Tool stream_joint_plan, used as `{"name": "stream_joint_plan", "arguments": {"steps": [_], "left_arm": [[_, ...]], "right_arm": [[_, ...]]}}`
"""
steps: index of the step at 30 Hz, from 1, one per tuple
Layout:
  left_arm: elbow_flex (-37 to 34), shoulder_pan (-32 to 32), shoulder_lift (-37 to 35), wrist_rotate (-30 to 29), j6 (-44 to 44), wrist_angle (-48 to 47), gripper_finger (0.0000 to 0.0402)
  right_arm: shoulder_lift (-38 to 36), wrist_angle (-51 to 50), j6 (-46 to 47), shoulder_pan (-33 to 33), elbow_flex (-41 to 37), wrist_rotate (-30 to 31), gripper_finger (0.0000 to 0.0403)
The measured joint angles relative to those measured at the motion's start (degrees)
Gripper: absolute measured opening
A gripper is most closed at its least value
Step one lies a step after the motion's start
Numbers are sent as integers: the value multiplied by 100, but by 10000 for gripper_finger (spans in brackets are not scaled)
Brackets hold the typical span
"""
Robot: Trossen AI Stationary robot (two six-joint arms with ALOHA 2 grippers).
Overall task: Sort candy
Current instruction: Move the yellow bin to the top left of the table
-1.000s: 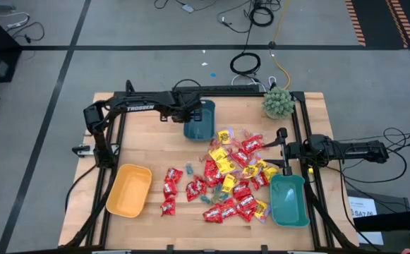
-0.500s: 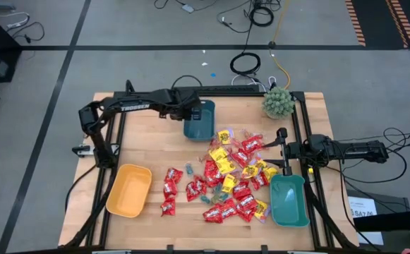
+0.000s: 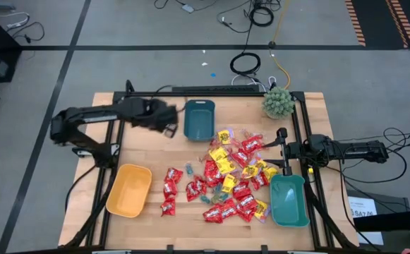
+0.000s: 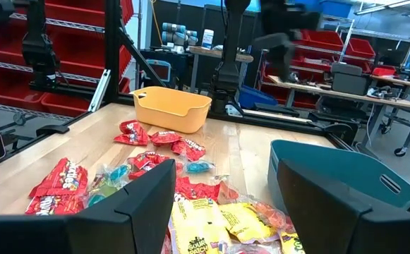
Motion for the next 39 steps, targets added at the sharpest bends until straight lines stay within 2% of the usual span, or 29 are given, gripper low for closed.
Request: {"name": "stream_joint_plan", "arguments": {"steps": [4, 8, 13, 18, 24, 30, 35, 39], "left_arm": [[-594, -649, -709, -122, -1304, -629, 99], [-1130, -1227, -1386, 293, -2229, -495, 99], [-1601, -1967, -1860, 675, -3014, -454, 99], [-1961, -2471, -1931, 1097, -3286, -422, 99], [-2075, -2793, -1843, 1375, -2055, -419, 99], [-2075, -2846, -1733, 1659, 57, -252, 99], [-2075, -2845, -1573, 1671, 1186, 235, 99], [-2075, -2844, -1414, 1669, 1746, 439, 99]], "right_arm": [[2, 0, 0, 0, 0, 0, 242], [2, 0, 0, 0, -2, 0, 242], [2, 0, 2, 2, -2, 0, 242], [2, 0, 0, 0, 0, 0, 242], [2, 0, 0, 0, 0, 0, 242], [2, 0, 1, 2, 0, 0, 242], [2, 0, 1, 2, -2, 0, 242], [2, 0, 2, 0, -2, 0, 242]]}}
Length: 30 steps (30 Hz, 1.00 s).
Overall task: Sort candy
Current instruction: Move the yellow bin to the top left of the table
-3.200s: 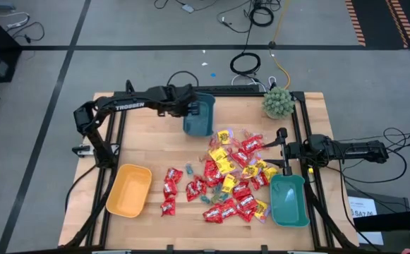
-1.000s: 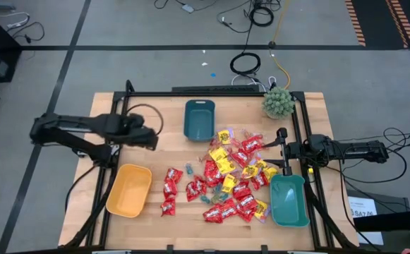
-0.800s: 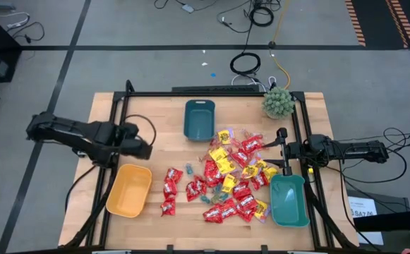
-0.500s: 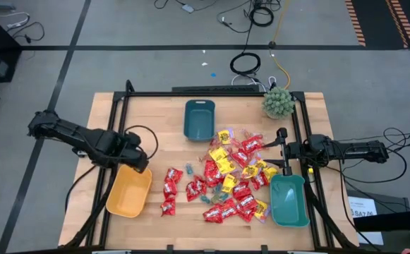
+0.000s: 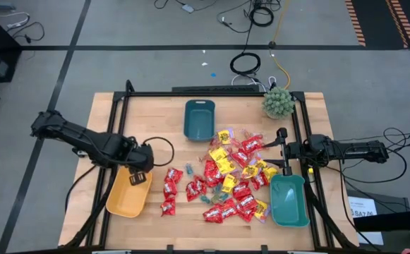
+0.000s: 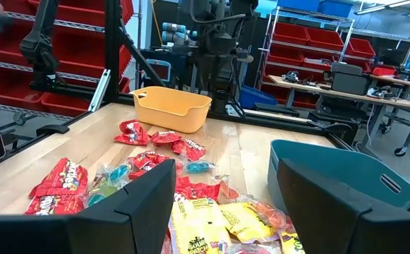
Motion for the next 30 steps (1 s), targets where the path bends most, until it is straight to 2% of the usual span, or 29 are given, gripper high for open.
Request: {"name": "stream_joint_plan", "arguments": {"steps": [7, 14, 25, 30], "left_arm": [[2, -2, 411, 4, 884, 61, 99], [2, -7, 873, 372, 1678, 209, 99], [-760, -2, 992, 448, 1664, 1031, 98], [-810, 12, 992, 446, 1657, 1224, 97]], "right_arm": [[0, 0, -2, 2, 1, 0, 242], [0, 1, -1, 1, 2, 0, 242], [-2, 0, -2, 2, 0, 0, 242], [-2, 1, 0, 1, 2, 0, 242]]}}
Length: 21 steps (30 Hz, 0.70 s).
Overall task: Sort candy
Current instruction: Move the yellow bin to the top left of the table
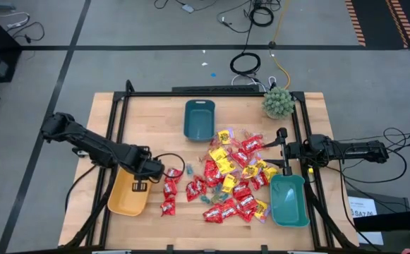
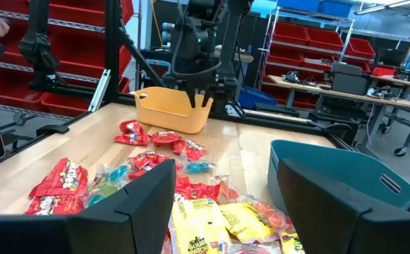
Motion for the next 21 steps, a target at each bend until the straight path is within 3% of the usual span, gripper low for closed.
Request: {"name": "stream_joint_plan", "arguments": {"steps": [6, 11, 21], "left_arm": [[330, -3, 0, 144, 0, -128, 97], [627, -3, -1, -83, 31, -491, 97], [563, 29, -4, -380, 458, -552, 97]], "right_arm": [[0, 1, -2, -1, 0, 0, 242], [0, 1, -2, 0, 0, 0, 242], [0, 1, -2, -1, -2, 0, 242]]}}
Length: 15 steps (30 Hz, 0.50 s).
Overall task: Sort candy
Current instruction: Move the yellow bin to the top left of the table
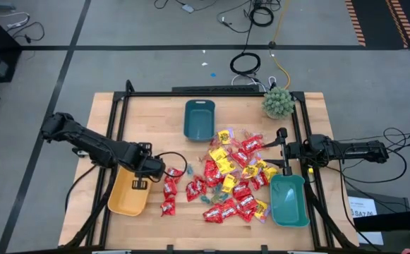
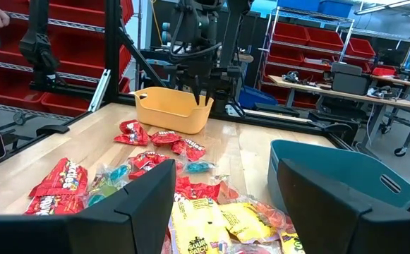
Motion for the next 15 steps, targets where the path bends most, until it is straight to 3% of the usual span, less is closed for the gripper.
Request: {"name": "stream_joint_plan", "arguments": {"steps": [15], "left_arm": [[-448, 373, 0, 80, 157, 254, 97]], "right_arm": [[0, 0, 0, 0, 1, 0, 242]]}}
